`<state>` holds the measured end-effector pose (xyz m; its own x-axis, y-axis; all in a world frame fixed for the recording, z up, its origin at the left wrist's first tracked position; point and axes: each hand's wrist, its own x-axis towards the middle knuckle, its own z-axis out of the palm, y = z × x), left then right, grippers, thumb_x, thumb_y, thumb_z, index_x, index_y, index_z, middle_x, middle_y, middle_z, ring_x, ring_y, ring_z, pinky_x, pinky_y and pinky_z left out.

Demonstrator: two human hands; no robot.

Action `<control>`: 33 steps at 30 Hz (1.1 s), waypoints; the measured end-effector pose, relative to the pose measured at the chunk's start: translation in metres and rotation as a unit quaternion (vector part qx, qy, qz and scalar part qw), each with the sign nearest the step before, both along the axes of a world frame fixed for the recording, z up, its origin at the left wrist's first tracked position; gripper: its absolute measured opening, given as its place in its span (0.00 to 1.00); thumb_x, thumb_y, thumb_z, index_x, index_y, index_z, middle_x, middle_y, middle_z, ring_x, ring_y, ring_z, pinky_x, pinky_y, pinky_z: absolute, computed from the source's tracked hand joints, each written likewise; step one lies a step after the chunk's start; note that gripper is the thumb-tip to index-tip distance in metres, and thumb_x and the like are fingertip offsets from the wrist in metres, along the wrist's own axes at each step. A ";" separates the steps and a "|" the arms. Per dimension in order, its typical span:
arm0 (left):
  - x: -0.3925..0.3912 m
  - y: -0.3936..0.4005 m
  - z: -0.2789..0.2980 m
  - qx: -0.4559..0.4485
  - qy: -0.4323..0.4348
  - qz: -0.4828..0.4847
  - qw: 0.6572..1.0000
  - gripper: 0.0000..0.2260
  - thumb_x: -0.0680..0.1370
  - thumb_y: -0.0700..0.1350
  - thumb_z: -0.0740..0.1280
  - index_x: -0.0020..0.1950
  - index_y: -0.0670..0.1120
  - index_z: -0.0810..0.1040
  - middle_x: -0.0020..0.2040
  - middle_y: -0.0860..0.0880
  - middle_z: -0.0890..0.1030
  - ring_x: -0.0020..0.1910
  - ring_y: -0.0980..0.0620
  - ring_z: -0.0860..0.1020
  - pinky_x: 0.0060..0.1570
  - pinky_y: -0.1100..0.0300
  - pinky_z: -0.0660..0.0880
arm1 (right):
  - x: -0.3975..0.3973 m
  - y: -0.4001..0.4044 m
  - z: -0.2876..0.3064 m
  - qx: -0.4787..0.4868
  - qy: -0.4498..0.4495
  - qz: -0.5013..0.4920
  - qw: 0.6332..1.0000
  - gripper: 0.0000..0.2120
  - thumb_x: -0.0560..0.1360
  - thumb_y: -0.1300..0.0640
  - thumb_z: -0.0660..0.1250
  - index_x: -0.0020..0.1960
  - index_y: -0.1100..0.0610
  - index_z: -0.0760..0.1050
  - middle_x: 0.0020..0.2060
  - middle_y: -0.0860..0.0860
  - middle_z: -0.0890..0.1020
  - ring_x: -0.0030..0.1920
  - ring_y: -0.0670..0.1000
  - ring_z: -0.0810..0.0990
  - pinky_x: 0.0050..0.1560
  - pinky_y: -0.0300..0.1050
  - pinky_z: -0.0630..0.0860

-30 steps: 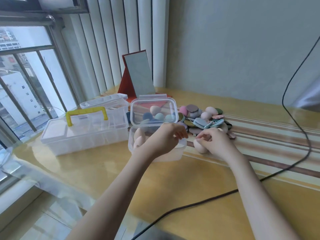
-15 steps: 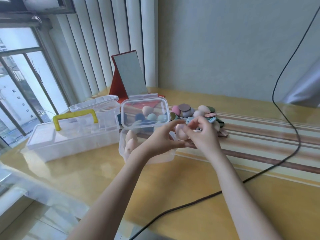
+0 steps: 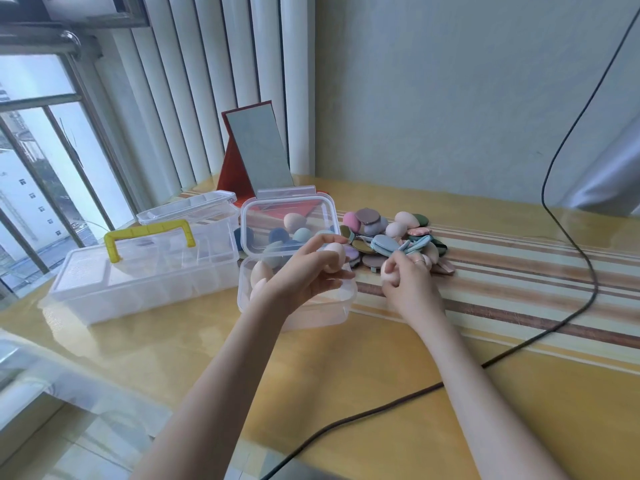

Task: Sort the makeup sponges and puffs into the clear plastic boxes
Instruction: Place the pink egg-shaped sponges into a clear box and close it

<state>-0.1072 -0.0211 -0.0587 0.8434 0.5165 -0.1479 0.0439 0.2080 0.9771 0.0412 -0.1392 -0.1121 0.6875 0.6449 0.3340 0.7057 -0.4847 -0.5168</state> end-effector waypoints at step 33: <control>-0.006 -0.006 -0.001 0.071 -0.049 0.235 0.968 0.11 0.76 0.47 0.68 0.55 0.46 0.74 0.44 0.48 0.79 0.34 0.54 0.79 0.30 0.61 0.75 | -0.047 0.019 0.041 0.349 0.120 0.076 0.926 0.13 0.66 0.48 0.61 0.47 0.53 0.69 0.43 0.42 0.75 0.42 0.41 0.74 0.39 0.34 0.69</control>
<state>-0.1131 -0.0268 -0.0596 0.5168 0.8558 0.0222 -0.1176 0.0453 0.9920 -0.0056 -0.1202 -0.0712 0.7147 0.4247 0.5557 0.5630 0.1222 -0.8174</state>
